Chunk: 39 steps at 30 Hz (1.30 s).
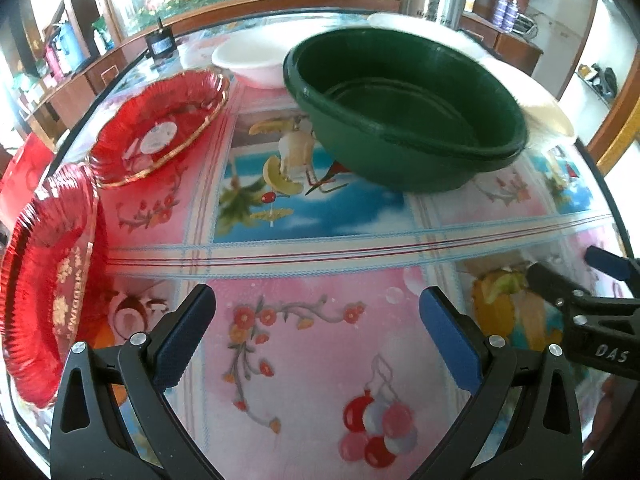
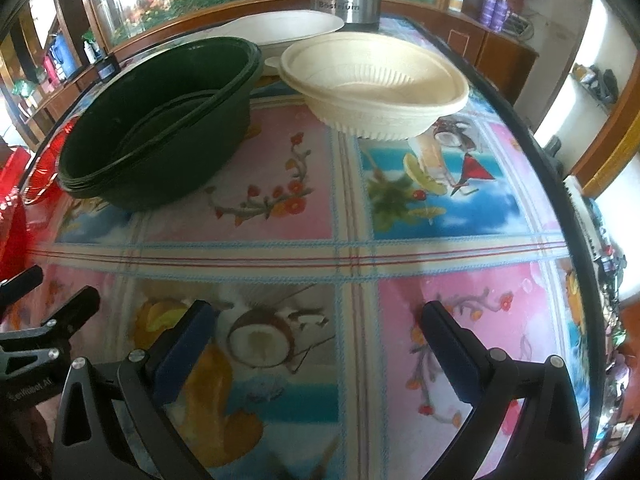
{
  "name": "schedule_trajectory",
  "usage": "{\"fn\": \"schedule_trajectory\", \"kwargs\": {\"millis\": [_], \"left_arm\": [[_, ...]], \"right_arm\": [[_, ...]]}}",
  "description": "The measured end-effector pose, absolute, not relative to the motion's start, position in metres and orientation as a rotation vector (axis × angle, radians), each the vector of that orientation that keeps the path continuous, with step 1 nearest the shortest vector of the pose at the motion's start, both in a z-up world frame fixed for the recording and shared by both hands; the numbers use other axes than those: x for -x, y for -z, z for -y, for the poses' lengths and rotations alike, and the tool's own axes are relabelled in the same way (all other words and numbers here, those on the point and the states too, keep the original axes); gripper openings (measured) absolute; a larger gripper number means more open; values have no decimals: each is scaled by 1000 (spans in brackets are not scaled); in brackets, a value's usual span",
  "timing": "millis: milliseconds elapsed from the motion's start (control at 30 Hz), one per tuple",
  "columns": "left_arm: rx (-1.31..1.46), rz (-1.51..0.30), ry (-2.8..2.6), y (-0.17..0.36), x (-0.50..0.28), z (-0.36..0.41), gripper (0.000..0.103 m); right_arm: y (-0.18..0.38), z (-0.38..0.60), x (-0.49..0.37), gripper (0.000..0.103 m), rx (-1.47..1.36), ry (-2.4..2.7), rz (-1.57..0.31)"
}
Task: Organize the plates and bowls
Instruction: 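Reach the right gripper to the red 'THE WEDDING' plate and grasp its rim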
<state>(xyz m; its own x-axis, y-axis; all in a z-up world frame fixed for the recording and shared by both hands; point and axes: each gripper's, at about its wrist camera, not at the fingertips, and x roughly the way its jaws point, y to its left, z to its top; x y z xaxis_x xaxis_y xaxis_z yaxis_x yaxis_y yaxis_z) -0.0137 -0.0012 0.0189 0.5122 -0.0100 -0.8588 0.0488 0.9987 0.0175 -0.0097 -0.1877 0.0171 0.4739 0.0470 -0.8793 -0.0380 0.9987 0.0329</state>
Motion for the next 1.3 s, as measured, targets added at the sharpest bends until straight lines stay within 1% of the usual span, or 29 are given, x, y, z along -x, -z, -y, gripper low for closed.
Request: {"fn": "schedule_trajectory", "kwargs": {"millis": [267,567,767,933,1100,1300], "left_arm": [[-25,-1002,20,-52,29,-23,103],[15,-973,-93,-95,47,-100,103],[49,-969,-178,-109,59,-158,103],[85,-955,-269,-109,65,-213,103],[137,-948,-357,-97,64,-264,103],[163,-974,-378,-77,55,-286,103]], "right_arm": [[-48,156,17,103,57,-156,-1044],[-80,77,12,102,136,-312,-1007],[-86,16,8,102,168,-448,-1008],[-88,-29,7,102,205,-542,-1011],[-86,-72,0,102,250,-590,-1024],[-70,-89,-16,101,205,-637,-1096]]}}
